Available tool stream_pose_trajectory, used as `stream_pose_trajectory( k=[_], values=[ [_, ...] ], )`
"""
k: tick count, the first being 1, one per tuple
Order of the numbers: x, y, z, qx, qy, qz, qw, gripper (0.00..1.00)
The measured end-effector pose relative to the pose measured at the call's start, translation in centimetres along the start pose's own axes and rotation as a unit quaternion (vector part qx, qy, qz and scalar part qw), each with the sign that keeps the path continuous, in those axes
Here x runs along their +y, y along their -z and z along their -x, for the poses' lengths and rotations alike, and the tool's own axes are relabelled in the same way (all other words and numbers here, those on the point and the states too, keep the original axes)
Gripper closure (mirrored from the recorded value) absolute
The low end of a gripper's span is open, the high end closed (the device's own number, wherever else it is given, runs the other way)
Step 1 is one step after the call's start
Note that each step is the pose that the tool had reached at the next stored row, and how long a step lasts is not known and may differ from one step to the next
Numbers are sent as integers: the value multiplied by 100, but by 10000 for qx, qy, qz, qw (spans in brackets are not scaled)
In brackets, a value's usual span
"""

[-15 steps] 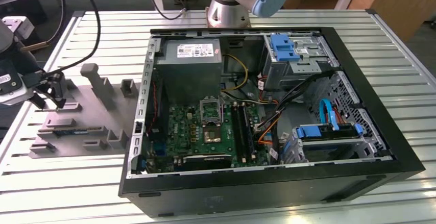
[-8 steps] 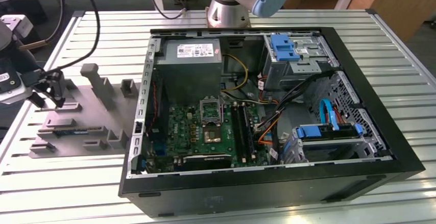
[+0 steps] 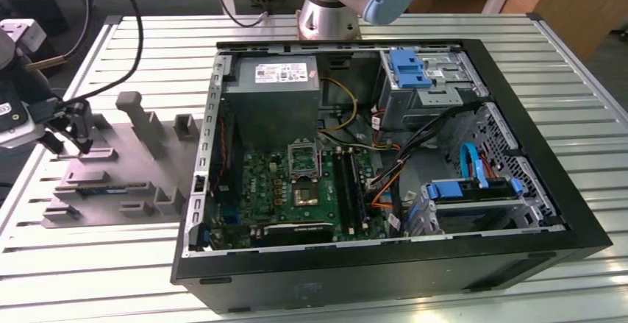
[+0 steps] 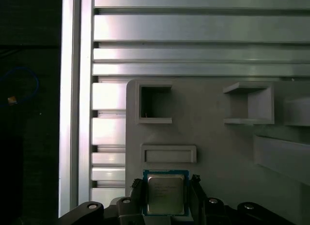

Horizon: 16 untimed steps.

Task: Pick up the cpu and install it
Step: 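Pick up the cpu and move it towards the insertion slot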

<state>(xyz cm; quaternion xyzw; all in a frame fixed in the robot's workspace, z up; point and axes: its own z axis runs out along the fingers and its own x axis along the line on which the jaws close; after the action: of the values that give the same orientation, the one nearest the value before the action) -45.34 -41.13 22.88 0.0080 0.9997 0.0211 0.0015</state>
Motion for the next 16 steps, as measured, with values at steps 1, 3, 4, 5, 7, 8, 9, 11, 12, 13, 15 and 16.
stream_pose_trajectory(
  k=[1, 3, 4, 5, 7, 8, 9, 11, 12, 13, 15, 16],
  values=[
    [0, 4, 0, 0, 0, 0, 10000, 53],
    [0, 13, 0, 0, 0, 0, 10000, 53],
    [1, 19, 0, 0, 0, 0, 10000, 53],
    [1, 24, 0, 0, 0, 0, 10000, 53],
    [1, 36, 0, 1, 0, 0, 10000, 53],
    [2, 42, 0, 0, 0, 0, 10000, 53],
    [2, 49, 0, 0, 0, 0, 10000, 53],
    [3, 63, 0, 0, 0, 0, 10000, 53],
    [3, 70, 0, 0, 0, 0, 10000, 53],
    [3, 77, 0, 0, 0, 0, 10000, 53],
    [4, 90, 0, 0, 0, 0, 10000, 53],
    [4, 97, 0, 0, 0, 0, 10000, 53]
  ],
)
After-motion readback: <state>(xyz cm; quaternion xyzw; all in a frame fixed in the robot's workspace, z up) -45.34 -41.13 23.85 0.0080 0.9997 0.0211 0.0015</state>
